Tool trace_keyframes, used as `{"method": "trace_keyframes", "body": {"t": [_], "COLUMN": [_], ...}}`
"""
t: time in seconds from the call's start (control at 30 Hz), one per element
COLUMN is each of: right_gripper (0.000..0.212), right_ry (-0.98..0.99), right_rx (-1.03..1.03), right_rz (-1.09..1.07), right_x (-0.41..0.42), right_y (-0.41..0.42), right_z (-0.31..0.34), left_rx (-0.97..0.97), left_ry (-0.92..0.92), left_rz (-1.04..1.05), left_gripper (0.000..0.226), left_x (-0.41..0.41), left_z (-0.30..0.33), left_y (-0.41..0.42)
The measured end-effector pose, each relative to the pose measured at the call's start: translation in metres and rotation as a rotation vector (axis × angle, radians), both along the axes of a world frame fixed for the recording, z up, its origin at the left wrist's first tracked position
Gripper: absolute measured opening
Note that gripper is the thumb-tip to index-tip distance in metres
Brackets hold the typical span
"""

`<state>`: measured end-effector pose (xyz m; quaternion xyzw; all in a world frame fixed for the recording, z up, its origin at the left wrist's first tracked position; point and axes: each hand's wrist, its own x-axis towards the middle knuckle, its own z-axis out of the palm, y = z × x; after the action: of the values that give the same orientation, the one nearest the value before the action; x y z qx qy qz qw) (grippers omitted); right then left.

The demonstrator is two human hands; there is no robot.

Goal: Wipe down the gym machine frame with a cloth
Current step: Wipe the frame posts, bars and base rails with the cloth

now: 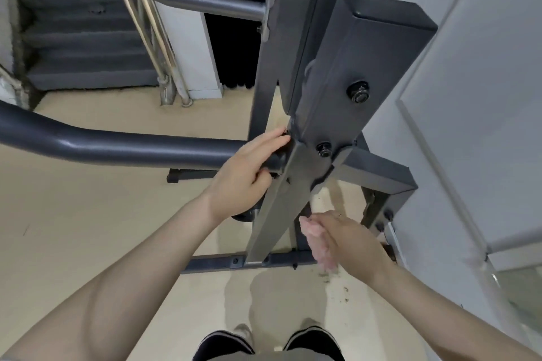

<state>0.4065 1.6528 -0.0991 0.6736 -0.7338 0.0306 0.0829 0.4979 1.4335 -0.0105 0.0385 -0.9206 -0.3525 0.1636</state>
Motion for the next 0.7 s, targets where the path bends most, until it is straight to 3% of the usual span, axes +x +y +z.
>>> {"method": "trace_keyframes", "body": {"t": [0.03,0.17,0.23,0.3,0.37,0.47,0.53,0.7], "right_gripper": [0.074,0.025,0.031,0.03,0.011,0.035,0.048,0.045], "right_ry": [-0.073,-0.272,-0.131,-0.118,-0.112,0.359,0.465,0.454], "right_rx": [-0.074,-0.565,-0.71,-0.785,-0.806,-0.637,-0.562,-0.652], "right_rz": [-0.057,-0.301,-0.39,-0.404,-0.302,-0.123,-0.144,-0.153], "right_x": [0.006,0.023,0.024,0.018,0.008,-0.018,-0.033,-0.04], "right_y": [0.001,-0.005,-0.016,-0.038,-0.061,-0.071,-0.058,-0.062], "right_z": [0.007,0.038,0.059,0.071,0.079,0.054,0.046,0.052], "left_rx": [-0.021,-0.105,-0.06,0.003,0.021,0.024,0.005,-0.012], "left_ry": [0.034,0.116,0.1,0.104,0.13,0.098,0.049,0.025], "left_rz": [-0.009,-0.108,-0.093,-0.066,-0.039,-0.011,-0.012,-0.029], "left_gripper": [0.057,0.048,0.051,0.063,0.071,0.073,0.073,0.061], "left_x": [0.001,0.003,0.002,0.001,0.001,0.002,0.006,0.008], "left_z": [-0.001,-0.01,-0.009,-0.005,0.0,0.002,-0.001,-0.009], "left_y": [0.002,0.008,0.006,0.003,0.001,0.0,-0.004,-0.012]}}
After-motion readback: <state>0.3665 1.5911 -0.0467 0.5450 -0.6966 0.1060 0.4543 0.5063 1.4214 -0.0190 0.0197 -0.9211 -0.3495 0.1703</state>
